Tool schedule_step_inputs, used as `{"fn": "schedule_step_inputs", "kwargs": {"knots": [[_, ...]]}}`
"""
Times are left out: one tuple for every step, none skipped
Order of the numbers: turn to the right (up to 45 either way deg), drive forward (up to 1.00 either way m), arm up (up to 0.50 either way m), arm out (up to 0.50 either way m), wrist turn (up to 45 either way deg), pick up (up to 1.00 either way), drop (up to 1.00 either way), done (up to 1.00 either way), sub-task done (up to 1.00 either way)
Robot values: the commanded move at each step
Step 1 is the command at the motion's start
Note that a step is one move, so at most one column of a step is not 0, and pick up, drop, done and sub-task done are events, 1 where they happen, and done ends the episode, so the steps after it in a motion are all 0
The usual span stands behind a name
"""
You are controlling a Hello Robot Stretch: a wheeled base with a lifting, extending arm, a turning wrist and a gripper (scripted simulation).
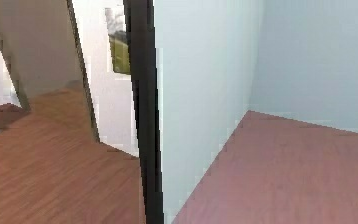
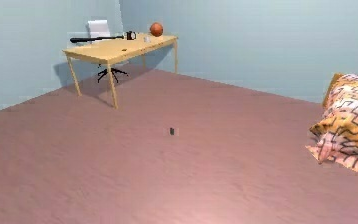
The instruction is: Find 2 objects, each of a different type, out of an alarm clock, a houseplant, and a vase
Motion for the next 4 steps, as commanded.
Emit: {"fn": "schedule_step_inputs", "kwargs": {"knots": [[0.0, 0.40, 0.00, 0.00, 0.0, 0.00, 0.00, 0.00, 0.00], [-45.0, 0.00, 0.00, 0.00, 0.0, 0.00, 0.00, 0.00, 0.00], [-18.0, 0.00, 0.00, 0.00, 0.0, 0.00, 0.00, 0.00, 0.00], [0.0, 1.00, 0.00, 0.00, 0.0, 0.00, 0.00, 0.00, 0.00]]}}
